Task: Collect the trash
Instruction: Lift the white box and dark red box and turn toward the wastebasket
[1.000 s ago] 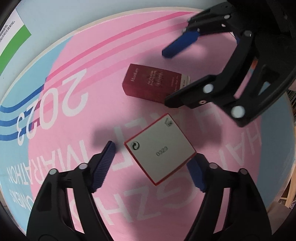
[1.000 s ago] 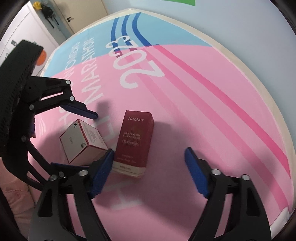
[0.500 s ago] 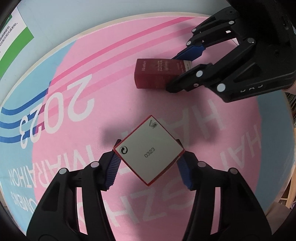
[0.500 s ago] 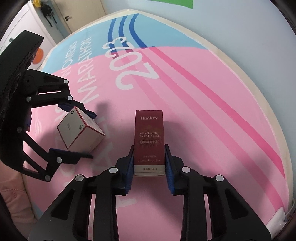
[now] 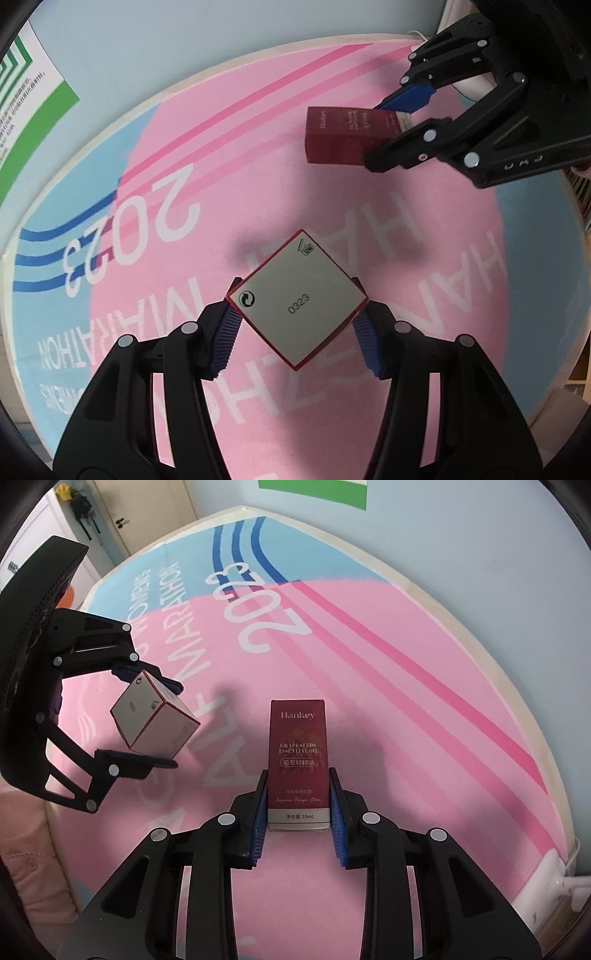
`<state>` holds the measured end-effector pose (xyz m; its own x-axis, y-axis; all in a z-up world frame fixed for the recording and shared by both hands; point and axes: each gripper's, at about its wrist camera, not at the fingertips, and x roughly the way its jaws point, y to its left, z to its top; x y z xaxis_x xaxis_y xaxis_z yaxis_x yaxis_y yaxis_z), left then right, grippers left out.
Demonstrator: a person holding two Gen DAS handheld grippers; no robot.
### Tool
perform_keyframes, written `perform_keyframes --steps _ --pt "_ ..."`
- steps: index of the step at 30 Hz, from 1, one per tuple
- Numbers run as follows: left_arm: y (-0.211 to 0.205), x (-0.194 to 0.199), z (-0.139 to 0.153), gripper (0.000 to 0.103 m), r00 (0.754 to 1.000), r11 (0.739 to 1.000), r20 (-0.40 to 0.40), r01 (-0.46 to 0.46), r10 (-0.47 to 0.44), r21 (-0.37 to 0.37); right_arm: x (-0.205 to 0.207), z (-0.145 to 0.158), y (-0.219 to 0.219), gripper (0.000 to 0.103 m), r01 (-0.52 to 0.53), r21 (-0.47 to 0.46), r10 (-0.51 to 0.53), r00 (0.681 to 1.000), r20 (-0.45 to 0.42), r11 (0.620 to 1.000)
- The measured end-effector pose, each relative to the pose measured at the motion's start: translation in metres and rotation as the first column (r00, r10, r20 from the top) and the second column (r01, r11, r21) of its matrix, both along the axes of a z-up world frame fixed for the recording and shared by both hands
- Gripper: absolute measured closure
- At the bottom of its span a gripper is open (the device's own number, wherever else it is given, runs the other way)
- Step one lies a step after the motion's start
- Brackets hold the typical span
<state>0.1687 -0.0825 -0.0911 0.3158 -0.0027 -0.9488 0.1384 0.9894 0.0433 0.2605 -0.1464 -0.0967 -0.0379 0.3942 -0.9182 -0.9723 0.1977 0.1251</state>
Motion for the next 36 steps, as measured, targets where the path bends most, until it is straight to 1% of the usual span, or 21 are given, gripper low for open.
perform_keyframes --steps 8,11,13,16,22,25,27,31,35,36 --pt "0.002 -0.027 0.013 0.050 0.999 0.999 0.023 0.032 -0.032 0.035 -0.021 0.018 -0.020 0.073 0.048 0.000 -0.048 0.998 0.032 0.999" --pt "0.002 -0.045 0.021 0.050 0.998 0.998 0.032 0.047 -0.048 0.043 -0.034 0.022 -0.027 0.073 0.064 -0.002 -0.064 0.997 0.036 0.998" --pt "-0.009 -0.042 0.017 0.050 0.998 0.998 0.033 0.054 -0.056 0.044 -0.041 0.023 -0.031 0.073 0.080 -0.004 -0.080 0.996 0.035 0.997" --pt "-0.011 -0.053 0.020 0.050 0.997 0.996 0.036 0.072 -0.073 0.044 -0.053 0.025 -0.039 0.073 0.105 -0.002 -0.105 0.994 0.037 0.994" --pt "-0.015 -0.070 0.025 0.050 0.992 0.991 0.035 0.123 -0.125 0.047 -0.076 0.030 -0.054 0.073 0.177 0.003 -0.177 0.984 0.031 0.984" --pt "-0.016 -0.077 0.026 0.050 0.985 0.985 0.039 0.164 -0.166 0.044 -0.086 0.033 -0.062 0.073 0.228 0.000 -0.228 0.973 0.031 0.974" --pt "-0.021 -0.083 0.029 0.050 0.978 0.978 0.044 0.203 -0.205 0.047 -0.093 0.037 -0.069 0.073 0.268 0.001 -0.267 0.963 0.033 0.964" --pt "-0.026 -0.095 0.032 0.050 0.954 0.955 0.055 0.292 -0.294 0.044 -0.111 0.044 -0.080 0.073 0.356 0.003 -0.355 0.934 0.044 0.935" --pt "-0.029 -0.108 0.035 0.050 0.925 0.927 0.063 0.372 -0.374 0.041 -0.134 0.050 -0.089 0.073 0.445 0.002 -0.445 0.894 0.044 0.895" --pt "-0.029 -0.113 0.035 0.050 0.913 0.916 0.068 0.400 -0.402 0.042 -0.140 0.051 -0.091 0.073 0.462 0.000 -0.462 0.886 0.045 0.887"
